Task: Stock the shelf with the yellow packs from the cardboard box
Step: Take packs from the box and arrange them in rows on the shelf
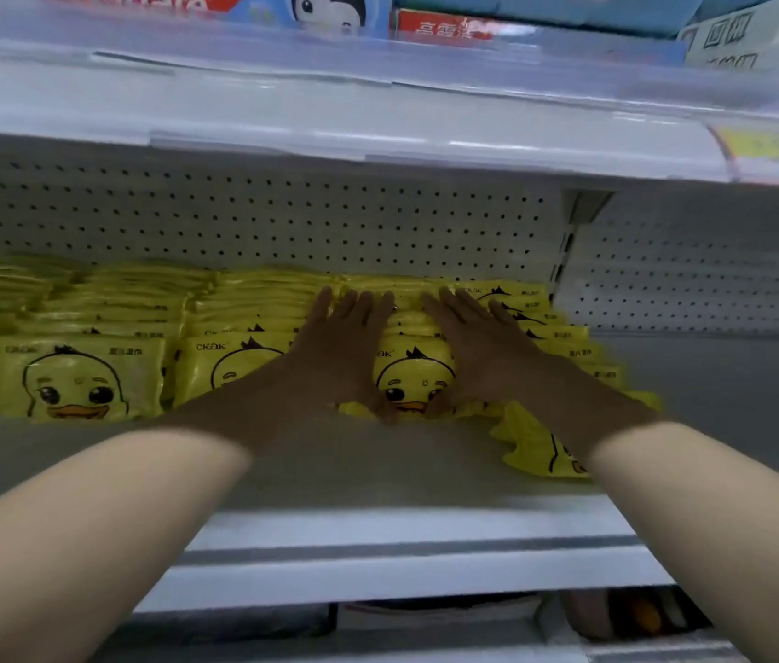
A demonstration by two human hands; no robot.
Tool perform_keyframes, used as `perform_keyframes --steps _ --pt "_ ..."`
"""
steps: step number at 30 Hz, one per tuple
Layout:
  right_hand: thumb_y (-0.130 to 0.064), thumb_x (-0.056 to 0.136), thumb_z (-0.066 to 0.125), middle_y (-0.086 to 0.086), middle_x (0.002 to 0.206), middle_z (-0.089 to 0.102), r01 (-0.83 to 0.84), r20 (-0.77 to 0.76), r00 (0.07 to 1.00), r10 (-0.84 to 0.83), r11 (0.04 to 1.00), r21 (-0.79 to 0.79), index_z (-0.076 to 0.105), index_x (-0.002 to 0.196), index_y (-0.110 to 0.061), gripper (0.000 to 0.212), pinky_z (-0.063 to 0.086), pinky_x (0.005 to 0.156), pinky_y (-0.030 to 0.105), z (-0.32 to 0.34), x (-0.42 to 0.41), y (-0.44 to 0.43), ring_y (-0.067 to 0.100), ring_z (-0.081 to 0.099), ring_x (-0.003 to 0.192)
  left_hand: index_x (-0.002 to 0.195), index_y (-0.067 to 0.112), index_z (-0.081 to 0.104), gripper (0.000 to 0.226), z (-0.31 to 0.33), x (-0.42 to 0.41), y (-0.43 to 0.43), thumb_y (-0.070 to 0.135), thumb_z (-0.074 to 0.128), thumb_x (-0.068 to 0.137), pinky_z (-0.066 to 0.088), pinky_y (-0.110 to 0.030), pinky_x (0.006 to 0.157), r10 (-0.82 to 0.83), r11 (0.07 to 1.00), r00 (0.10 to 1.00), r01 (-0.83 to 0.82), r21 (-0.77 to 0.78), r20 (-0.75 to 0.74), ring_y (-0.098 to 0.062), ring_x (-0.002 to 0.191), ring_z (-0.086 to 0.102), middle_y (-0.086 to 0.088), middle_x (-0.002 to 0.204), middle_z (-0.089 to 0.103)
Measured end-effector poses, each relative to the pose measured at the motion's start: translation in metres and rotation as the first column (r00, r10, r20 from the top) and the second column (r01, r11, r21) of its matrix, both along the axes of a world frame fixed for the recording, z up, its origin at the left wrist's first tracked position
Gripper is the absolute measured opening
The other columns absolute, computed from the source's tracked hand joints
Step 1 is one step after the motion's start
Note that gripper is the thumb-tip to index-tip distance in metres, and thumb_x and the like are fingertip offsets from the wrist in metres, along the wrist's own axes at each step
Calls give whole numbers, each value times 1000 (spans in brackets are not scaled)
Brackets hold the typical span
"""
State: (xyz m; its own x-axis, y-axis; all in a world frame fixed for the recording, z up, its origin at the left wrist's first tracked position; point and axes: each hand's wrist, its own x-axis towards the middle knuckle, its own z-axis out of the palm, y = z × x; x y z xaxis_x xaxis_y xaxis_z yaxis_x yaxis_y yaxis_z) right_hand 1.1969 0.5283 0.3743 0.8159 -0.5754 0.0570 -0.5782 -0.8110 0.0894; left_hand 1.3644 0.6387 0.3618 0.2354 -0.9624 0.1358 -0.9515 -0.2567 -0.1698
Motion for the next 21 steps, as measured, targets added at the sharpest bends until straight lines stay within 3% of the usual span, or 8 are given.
perform_keyframes --steps 5,15,21 --pt "-74 54 80 1 166 -15 -20 -12 1000 20 1000 19 -15 157 -28 147 1 124 47 0 5 -5 22 -10 154 152 22 -23 157 5 3 -6 86 71 43 -13 -50 118 28 998 1000 -27 62 -2 -23 151 -5 -7 164 -9" --pt "-77 51 80 1 167 -11 -12 -45 999 12 1000 1 -12 158 -28 148 12 123 52 6 25 -21 22 0 154 155 24 -13 152 9 9 -13 77 77 44 -10 -50 118 72 997 997 -71 25 -36 -16 151 -1 -2 165 -3" --pt "-78 50 79 1 167 -11 -9 -56 998 8 1000 -13 -13 157 -29 149 6 124 51 7 24 -21 23 -3 154 155 23 -8 149 8 9 -11 80 75 45 -10 -53 118 84 996 996 -84 13 -4 -19 151 -6 -4 165 -5"
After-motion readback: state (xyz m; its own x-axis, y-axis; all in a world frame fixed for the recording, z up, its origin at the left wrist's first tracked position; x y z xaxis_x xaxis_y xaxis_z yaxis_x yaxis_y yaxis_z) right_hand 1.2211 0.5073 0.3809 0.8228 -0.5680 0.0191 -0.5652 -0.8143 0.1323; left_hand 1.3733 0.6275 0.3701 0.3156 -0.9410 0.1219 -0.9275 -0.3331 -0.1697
